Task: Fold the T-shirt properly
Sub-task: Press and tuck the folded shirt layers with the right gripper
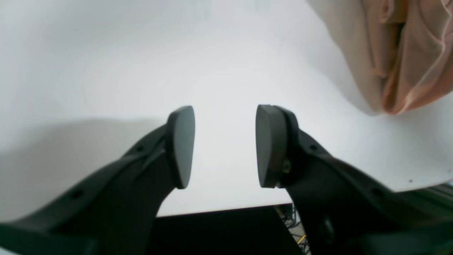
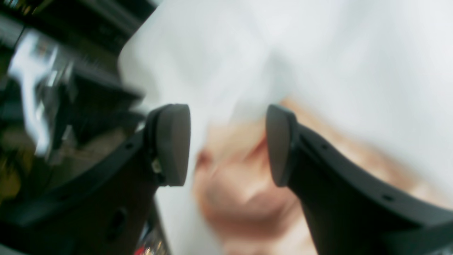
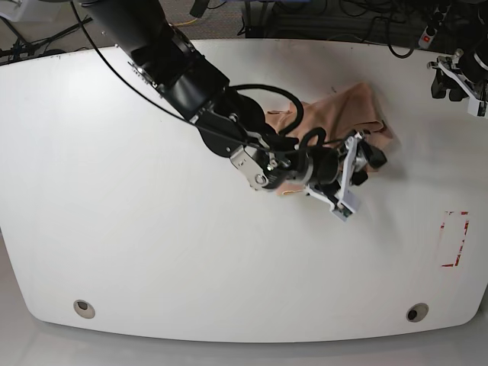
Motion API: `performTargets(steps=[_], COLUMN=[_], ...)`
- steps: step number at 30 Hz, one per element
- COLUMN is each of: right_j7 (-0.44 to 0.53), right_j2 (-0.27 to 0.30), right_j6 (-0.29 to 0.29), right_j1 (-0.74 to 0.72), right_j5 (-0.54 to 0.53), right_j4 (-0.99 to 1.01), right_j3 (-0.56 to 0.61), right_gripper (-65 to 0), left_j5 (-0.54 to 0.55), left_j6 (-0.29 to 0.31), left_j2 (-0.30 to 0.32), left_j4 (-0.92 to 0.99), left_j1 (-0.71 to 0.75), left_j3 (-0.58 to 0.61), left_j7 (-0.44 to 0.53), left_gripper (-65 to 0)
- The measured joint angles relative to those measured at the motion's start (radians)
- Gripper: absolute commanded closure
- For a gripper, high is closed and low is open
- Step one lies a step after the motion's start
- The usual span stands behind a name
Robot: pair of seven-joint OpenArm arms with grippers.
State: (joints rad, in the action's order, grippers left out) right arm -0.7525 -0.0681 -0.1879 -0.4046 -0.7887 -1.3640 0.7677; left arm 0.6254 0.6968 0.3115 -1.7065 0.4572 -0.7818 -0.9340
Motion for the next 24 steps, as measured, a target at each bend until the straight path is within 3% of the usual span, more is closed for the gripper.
performTargets(steps=[5,14,19,24], right_j7=[-0.068,-0.068,-0.096,-0.143], right_j2=[0.026,-0.014,-0.033,0.002], right_j6=[-0.002,0.001,-0.002,-0.003], right_j1=[0.1,0.143,0.153,0.172], right_j5=[0.086,0.323,0.37,0.374], right_j4=[-0.076,-0.029,-0.075,-0.2], right_j3=[0.004,0.0,-0.001,-0.005], right_gripper=[-31.4,-31.4,-31.4,-31.4], left_j5=[0.001,0.003,0.001,0.003], left_j6=[0.0,0.0,0.0,0.0], left_j2=[-0.002,-0.002,-0.002,-0.003], left_j4=[0.001,0.001,0.001,0.001], left_j1=[-0.003,-0.003,-0.003,-0.003], left_j3=[0.001,0.006,0.006,0.006], left_j7=[0.0,0.001,0.0,0.001], left_gripper=[-25.7,-25.7,-25.7,-25.7])
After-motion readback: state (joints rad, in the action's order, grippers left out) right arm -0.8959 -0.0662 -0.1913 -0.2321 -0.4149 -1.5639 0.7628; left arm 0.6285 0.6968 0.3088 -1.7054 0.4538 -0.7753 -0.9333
